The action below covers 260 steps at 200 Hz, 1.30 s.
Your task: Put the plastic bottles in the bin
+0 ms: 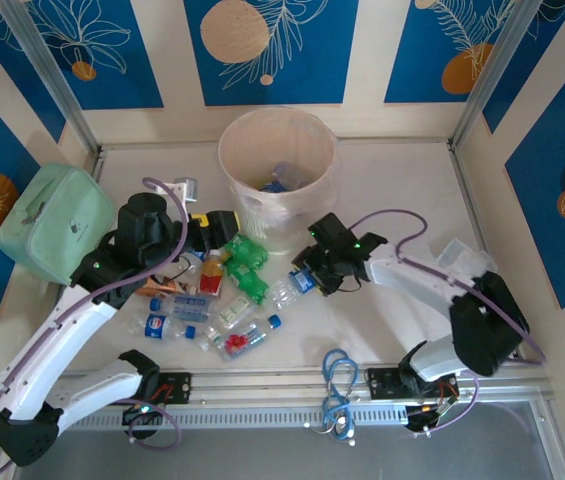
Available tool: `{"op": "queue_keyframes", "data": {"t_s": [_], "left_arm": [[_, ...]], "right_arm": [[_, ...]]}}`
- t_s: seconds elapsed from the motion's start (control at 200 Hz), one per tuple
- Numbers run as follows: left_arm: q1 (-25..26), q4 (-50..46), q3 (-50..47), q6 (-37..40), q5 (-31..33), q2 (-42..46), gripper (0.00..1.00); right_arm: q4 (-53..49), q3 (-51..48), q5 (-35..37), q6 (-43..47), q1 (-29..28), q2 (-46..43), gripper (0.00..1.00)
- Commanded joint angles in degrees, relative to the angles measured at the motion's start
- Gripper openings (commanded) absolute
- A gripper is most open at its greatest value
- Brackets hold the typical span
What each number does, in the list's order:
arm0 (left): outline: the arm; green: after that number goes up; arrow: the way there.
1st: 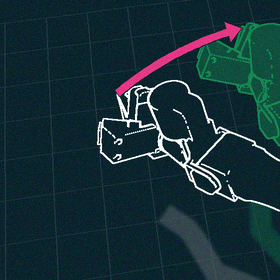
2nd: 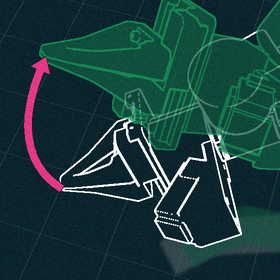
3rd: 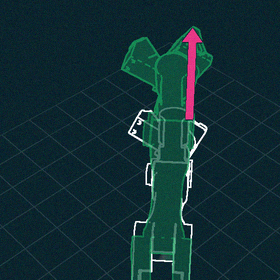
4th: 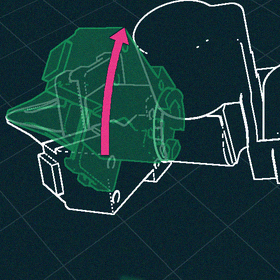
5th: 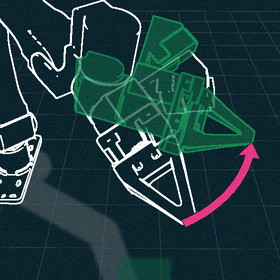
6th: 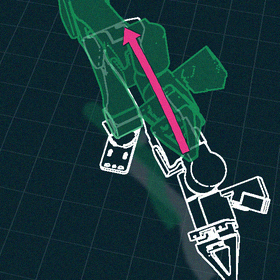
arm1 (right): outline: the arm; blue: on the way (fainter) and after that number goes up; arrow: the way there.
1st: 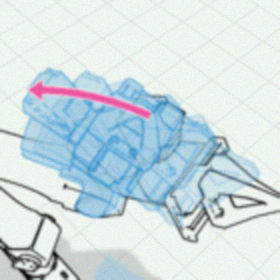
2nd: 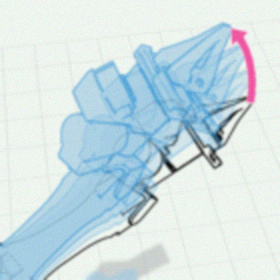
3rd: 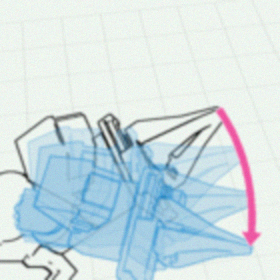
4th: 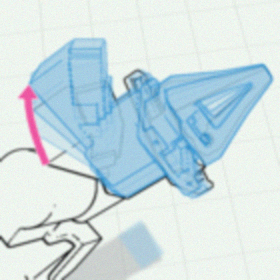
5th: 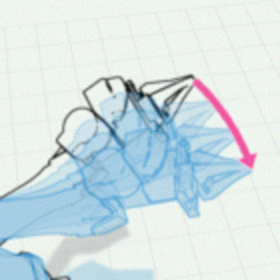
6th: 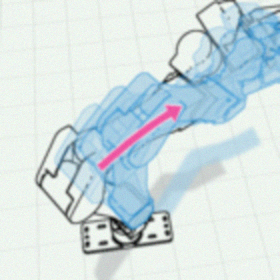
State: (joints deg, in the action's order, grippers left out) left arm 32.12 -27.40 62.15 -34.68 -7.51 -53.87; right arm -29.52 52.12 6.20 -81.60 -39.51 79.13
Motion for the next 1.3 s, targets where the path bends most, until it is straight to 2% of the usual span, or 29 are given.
{"op": "queue_keyframes", "data": {"t_s": [0.0,0.26,0.44,0.475,0.56,0.765,1.296], "left_arm": [[-0.48,1.91,1.30,-0.64,-3.27,-0.59,0.86],[0.95,9.04,2.15,-1.62,-17.72,-4.67,0.90],[9.39,7.71,6.12,4.97,-18.73,-8.25,0.97],[10.36,7.94,6.41,5.23,-19.61,-8.94,1.00],[11.49,10.15,5.93,4.33,-21.87,-9.84,1.00],[12.67,16.31,3.48,1.14,-23.33,-9.56,1.00],[20.04,11.13,5.70,8.73,-18.52,-13.92,1.00]], "right_arm": [[-5.46,-1.86,3.03,2.85,-0.04,-7.00,0.62],[-14.14,1.49,6.68,8.01,1.05,-23.57,0.61],[-16.01,10.14,4.79,12.93,4.34,-27.27,0.60],[-15.63,11.92,4.09,13.81,4.88,-27.27,0.60],[-14.29,15.03,2.42,15.21,5.83,-27.11,0.60],[-12.26,18.49,-0.63,14.29,7.34,-25.94,0.59],[-8.96,19.95,-4.44,11.55,7.08,-25.04,0.58]]}}
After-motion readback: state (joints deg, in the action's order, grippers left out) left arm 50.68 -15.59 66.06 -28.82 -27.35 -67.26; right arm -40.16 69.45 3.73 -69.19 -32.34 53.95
